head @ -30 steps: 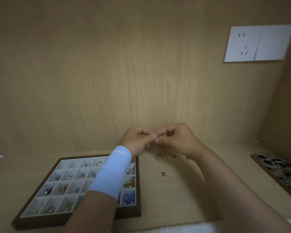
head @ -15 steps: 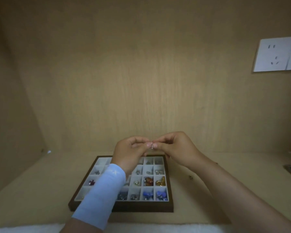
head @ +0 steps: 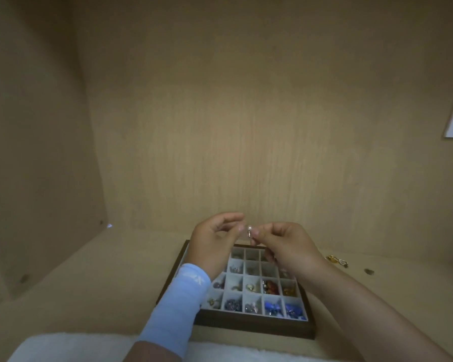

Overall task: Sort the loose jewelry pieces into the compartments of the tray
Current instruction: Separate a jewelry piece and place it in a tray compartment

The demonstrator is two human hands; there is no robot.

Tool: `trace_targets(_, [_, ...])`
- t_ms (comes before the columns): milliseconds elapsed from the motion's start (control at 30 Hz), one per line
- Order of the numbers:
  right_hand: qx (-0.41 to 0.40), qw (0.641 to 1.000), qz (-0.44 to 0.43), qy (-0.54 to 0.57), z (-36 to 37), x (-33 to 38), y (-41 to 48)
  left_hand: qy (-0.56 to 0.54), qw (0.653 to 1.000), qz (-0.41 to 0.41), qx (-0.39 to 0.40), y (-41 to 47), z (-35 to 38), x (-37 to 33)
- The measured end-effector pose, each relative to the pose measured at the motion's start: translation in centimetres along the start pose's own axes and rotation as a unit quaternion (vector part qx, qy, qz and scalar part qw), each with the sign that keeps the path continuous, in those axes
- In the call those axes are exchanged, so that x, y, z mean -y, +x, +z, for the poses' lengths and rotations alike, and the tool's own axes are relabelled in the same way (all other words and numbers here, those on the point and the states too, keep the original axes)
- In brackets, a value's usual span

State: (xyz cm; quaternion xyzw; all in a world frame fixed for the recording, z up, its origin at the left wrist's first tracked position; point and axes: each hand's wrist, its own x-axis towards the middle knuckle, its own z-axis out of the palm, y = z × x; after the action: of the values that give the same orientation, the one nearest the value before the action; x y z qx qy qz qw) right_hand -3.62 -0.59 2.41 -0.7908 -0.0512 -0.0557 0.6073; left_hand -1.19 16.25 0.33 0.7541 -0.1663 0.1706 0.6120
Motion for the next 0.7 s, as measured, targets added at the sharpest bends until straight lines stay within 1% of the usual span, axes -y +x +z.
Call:
trace_targets(33, [-0.006, 0.999, -0.01, -0.033, 0.2, 0.1, 0.4, 0.073, 0.997, 0.007, -0.002, 0.3, -0.5, 0.6])
trace_targets(67, [-0.008, 0.998, -0.02, -0.062, 0.4, 0.2, 0.9, 0.16, 0.987, 0.011, 0.005, 0.5, -1.2, 1.2])
trace_targets(133, [-0.005, 0.991, -0.041, -0.13, 1.1, 0.2, 2.0, 0.325, 0.944, 0.006, 0.056, 0.6, -2.4, 2.6])
trace_targets(167, [-0.008, 0.983, -0.054, -0.174, 1.4, 0.1, 2.5, 0.376, 0.922, -0.004, 0.089, 0.7, -2.7, 3.1])
trace_targets(200, [-0.009, 0.973, -0.065, -0.223, 1.7, -0.1, 3.1, 0.401, 0.909, -0.015, 0.115, 0.7, -2.8, 3.5])
trace_targets(300, [0.007, 0.929, -0.084, -0.361, 2.9, -0.3, 4.7, 0.411, 0.901, -0.036, 0.131, 0.9, -2.7, 4.0])
trace_targets(400, [0.014, 0.896, -0.089, -0.435, 3.8, -0.4, 6.0, 0.43, 0.89, -0.051, 0.144, 1.0, -2.8, 4.5])
trace_targets(533, [0.016, 0.879, -0.092, -0.468, 4.6, -0.8, 6.9, 0.448, 0.878, -0.055, 0.157, 1.1, -2.7, 4.6])
trace_targets(700, [0.027, 0.887, -0.083, -0.454, 4.7, -1.4, 7.2, 0.462, 0.875, -0.051, 0.138, 1.2, -2.5, 4.9])
